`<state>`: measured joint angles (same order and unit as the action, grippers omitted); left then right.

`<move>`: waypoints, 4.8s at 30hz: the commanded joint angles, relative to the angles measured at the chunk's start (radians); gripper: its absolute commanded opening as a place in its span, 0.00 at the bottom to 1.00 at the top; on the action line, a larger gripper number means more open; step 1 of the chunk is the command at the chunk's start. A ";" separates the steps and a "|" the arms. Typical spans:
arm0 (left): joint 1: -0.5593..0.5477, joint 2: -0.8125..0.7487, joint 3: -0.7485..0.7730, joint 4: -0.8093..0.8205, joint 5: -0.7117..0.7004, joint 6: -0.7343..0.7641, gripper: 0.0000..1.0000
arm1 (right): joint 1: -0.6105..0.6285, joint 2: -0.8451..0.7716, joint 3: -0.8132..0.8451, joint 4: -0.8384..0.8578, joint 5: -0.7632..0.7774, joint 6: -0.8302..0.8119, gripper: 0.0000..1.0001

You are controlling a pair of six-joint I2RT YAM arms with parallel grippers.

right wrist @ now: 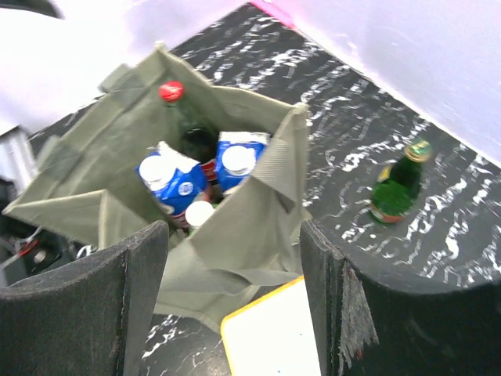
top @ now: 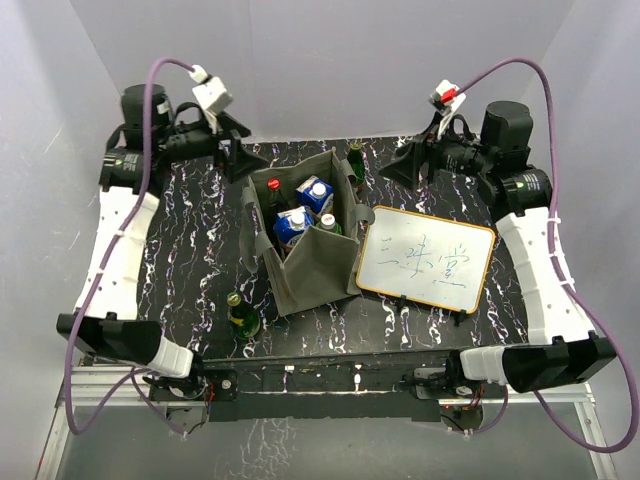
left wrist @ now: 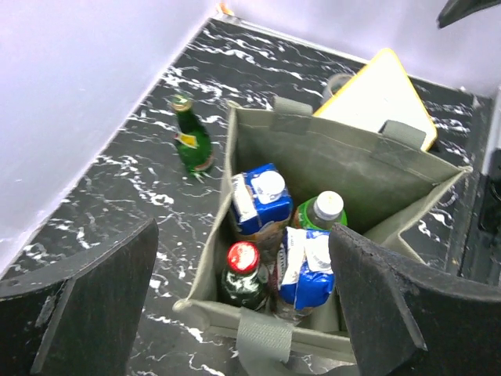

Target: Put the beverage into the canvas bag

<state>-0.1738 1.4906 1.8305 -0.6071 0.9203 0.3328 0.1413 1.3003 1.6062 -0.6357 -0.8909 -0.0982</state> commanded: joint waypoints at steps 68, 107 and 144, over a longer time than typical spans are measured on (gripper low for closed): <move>0.301 -0.240 -0.318 0.139 0.019 -0.103 0.97 | 0.162 0.833 0.404 0.314 0.682 -0.052 0.45; 0.301 -0.238 -0.342 0.144 0.070 -0.153 0.97 | 0.164 0.517 0.172 0.152 0.704 -0.126 0.08; 0.301 -0.240 -0.364 0.137 0.057 -0.120 0.97 | 0.167 0.779 0.392 0.063 0.680 -0.156 0.52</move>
<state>0.1219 1.2720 1.4696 -0.4717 0.9615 0.2008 0.3031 2.0754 1.9366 -0.5800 -0.2050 -0.2573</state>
